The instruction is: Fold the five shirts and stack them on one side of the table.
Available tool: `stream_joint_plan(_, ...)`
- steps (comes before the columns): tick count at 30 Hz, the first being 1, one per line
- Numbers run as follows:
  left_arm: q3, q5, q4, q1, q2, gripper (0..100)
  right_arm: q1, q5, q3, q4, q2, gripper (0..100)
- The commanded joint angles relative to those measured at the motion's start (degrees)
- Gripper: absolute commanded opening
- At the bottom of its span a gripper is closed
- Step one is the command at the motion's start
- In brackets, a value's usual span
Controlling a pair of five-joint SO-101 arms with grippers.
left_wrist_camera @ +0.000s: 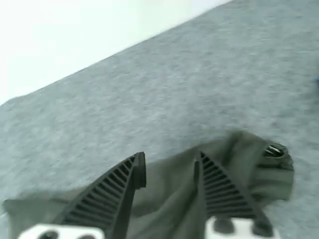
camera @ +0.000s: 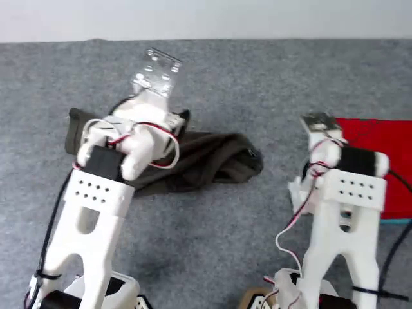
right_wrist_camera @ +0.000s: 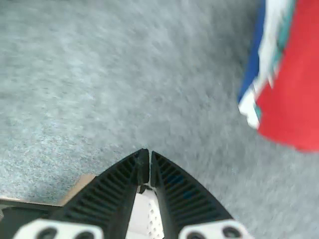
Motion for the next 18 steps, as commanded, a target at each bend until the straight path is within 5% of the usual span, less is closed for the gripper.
stream_joint_plan(1, -0.7, -1.5, 1.9, -8.2, -2.4, 17, -9.7, -0.2, -5.5, 2.2, -1.1, 1.1)
stream_joint_plan(11, 5.3, -7.5, 6.6, -45.8, -2.0, 17, -31.6, -0.6, -16.7, 1.9, 20.1, 0.9)
stream_joint_plan(18, 11.8, -8.4, 1.3, -63.6, -1.9, 17, -43.1, -0.7, -37.7, 1.9, 41.5, 0.9)
